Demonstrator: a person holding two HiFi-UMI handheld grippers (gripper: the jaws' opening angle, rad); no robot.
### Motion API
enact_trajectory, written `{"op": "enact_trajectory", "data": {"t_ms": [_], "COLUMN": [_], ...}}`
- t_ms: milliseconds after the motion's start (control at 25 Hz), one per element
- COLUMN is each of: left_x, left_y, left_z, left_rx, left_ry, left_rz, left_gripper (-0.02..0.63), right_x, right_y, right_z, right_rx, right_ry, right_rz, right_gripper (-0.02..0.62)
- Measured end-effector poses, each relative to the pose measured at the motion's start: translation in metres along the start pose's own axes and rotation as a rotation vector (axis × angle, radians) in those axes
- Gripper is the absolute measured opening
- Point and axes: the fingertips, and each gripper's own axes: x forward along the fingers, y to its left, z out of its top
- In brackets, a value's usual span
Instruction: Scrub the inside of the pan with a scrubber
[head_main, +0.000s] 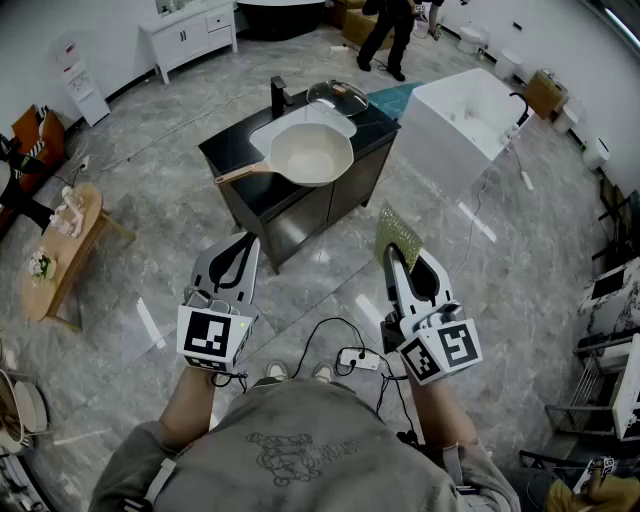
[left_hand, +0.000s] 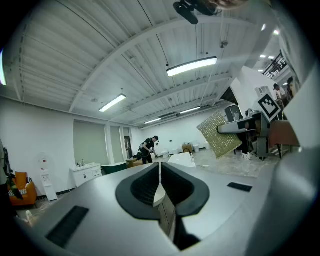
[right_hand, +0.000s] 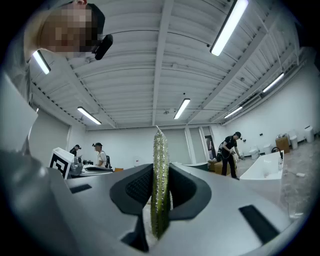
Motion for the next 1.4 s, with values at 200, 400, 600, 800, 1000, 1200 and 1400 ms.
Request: {"op": "enact_trajectory", "data": {"t_ms": [200,400,600,800,1000,1200,1400], "left_x": [0.003,0.004,0.008,0.017,0.023,0.025,0.029], "left_y": [-0.006,-0.014,-0.025,-0.038,-0.052,-0.061,-0.066], "left_z": [-0.002,0.001,0.001,0.002,0.004,-0.001,-0.005], "left_rx": [0.009,0.018,0.020,0.020,0.020,0.022,0.027], "left_ry": [0.004,0.007,0.013,0.014,0.015,0.023,0.032], "left_rz": [0.003,0.008,0.015,0.019,0.035,0.053,0.065], "left_gripper": [0.026,0.026,0.026,0.025,0.026,0.025,0.026], "right_x": [-0.001,-0.006,-0.011,-0.018,-0.027,-0.032,-0.029], "right_y": [0.000,-0.002,-0.010,-0.022,-0.038,-0.047,-0.054], "right_z": [-0.004,-0.003,-0.003,-0.007,-0.011,-0.021,-0.027], "right_rx": [0.030,0.022,0.021,0.023,0.038,0.049,0.064], "right_ry": [-0.008,-0.002,-0.001,0.007,0.020,0.028,0.031], "right_rz": [0.033,0.055,0.069,0.080,0.090,0.107,0.122], "right_gripper": [0.078,0.078,0.078,0.078,0.078,0.078,0.078]}}
